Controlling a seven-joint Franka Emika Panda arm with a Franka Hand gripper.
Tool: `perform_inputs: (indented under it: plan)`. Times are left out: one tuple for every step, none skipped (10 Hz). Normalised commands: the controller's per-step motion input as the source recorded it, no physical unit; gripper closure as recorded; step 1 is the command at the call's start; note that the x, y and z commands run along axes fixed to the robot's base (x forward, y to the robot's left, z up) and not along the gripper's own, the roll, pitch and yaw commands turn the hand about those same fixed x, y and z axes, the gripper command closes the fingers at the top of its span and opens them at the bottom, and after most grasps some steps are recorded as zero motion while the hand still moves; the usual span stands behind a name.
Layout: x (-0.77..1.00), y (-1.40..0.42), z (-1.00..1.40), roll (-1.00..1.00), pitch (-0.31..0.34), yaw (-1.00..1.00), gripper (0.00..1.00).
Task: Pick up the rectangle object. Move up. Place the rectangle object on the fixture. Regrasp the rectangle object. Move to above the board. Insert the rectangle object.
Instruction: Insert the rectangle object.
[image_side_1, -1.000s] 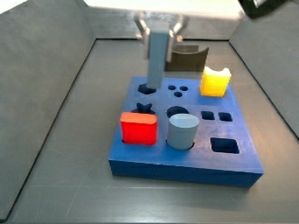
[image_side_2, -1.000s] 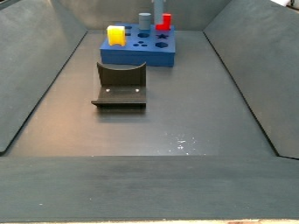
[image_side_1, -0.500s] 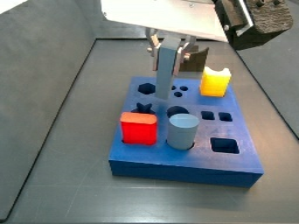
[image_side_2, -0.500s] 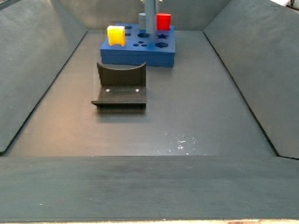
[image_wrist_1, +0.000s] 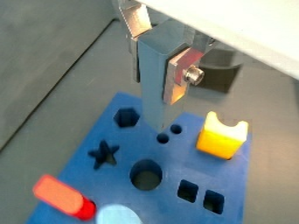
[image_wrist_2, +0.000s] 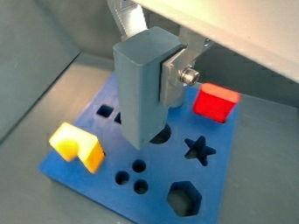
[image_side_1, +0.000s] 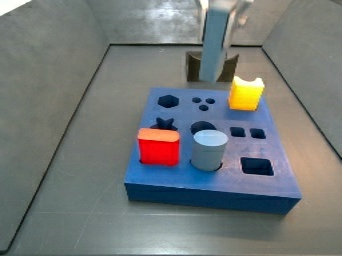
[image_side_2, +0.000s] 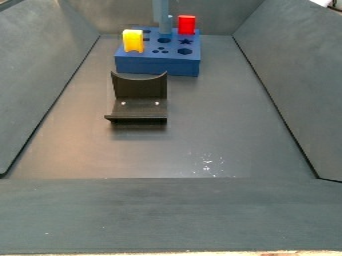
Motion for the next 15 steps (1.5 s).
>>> perform_inputs:
  plan:
    - [0.15, 0.00, 0.00, 0.01, 0.051, -0.01, 1.00]
    - [0.00, -0.05, -0.05, 0.00, 0.000, 0.01, 1.00]
    - [0.08, -0.51, -0.16, 0.40, 0.029, -0.51, 1.00]
    - [0.07, -0.61, -0.22, 0.19, -0.109, -0.61, 1.00]
    - [0.15, -0.64, -0.32, 0.11, -0.177, -0.55, 1.00]
    - [0.17, -0.63, -0.40, 0.05, -0.297, -0.51, 1.00]
    - [0.18, -0.61, -0.43, 0.00, -0.331, -0.49, 1.00]
    - [0.00, -0.33, -0.40, -0.05, -0.520, -0.78, 1.00]
    - [0.04, -0.19, -0.24, -0.24, -0.440, -0.77, 1.00]
    - [-0.02, 0.00, 0.00, 0.00, 0.000, 0.00, 1.00]
    - [0.19, -0.12, -0.05, 0.00, 0.000, 0.00, 1.00]
    - [0.07, -0.22, -0.15, -0.05, -0.223, -0.85, 1.00]
    - [0.05, -0.15, -0.16, -0.14, -0.366, -0.85, 1.00]
    - [0.03, -0.11, -0.15, -0.36, -0.494, -0.78, 1.00]
    - [0.12, -0.13, -0.17, -0.43, -0.526, -0.67, 1.00]
